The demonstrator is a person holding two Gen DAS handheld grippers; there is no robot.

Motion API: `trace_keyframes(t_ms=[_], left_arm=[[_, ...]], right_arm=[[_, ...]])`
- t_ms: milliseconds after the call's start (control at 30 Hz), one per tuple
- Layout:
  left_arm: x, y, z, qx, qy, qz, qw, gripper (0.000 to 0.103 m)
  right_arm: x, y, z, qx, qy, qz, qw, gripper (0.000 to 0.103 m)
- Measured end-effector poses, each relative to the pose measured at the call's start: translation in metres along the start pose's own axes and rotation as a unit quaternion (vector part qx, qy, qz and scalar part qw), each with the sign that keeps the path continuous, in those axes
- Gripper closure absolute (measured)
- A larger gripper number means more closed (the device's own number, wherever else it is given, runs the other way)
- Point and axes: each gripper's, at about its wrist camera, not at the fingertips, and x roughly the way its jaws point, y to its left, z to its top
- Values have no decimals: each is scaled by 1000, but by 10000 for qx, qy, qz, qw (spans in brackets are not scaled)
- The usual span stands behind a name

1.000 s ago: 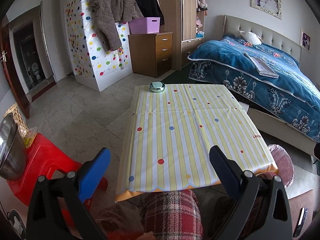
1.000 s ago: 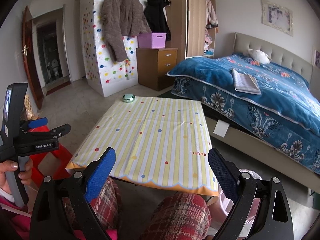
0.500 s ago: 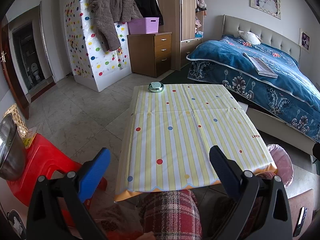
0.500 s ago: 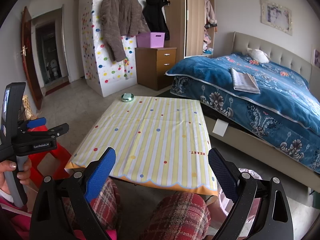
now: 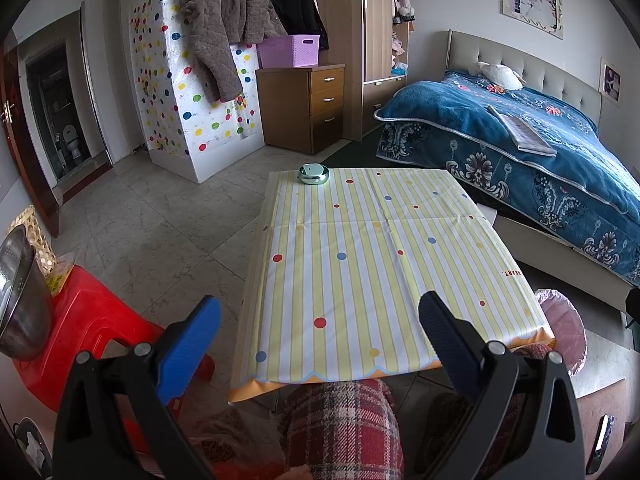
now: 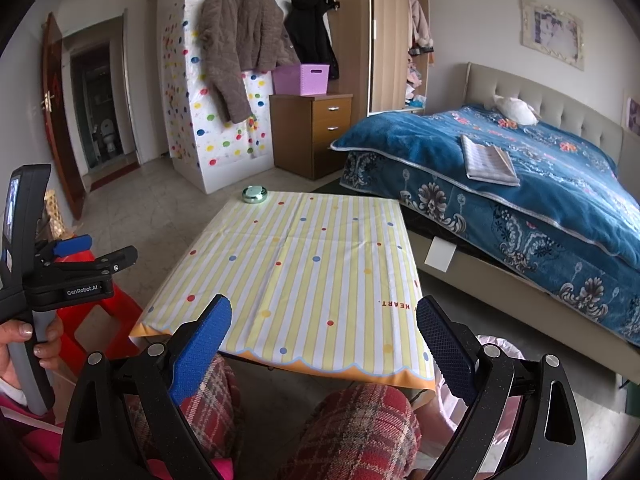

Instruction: Collect trash

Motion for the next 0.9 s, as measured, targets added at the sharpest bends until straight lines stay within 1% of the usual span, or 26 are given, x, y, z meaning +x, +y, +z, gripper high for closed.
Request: trace_keyframes(t_ms=[633, 800, 900], left_arm=[[0, 0, -1, -42, -10, 4, 10000, 7], [-5, -5, -3, 90, -224, -32, 9997, 7], [2, -6, -2, 29, -81, -131, 9999, 7]], right_arm=[[1, -3, 0, 13, 3, 8, 10000, 11], [1, -4, -1, 33, 12, 10, 10000, 11], [2, -7, -2, 85, 14, -7, 10000, 11]])
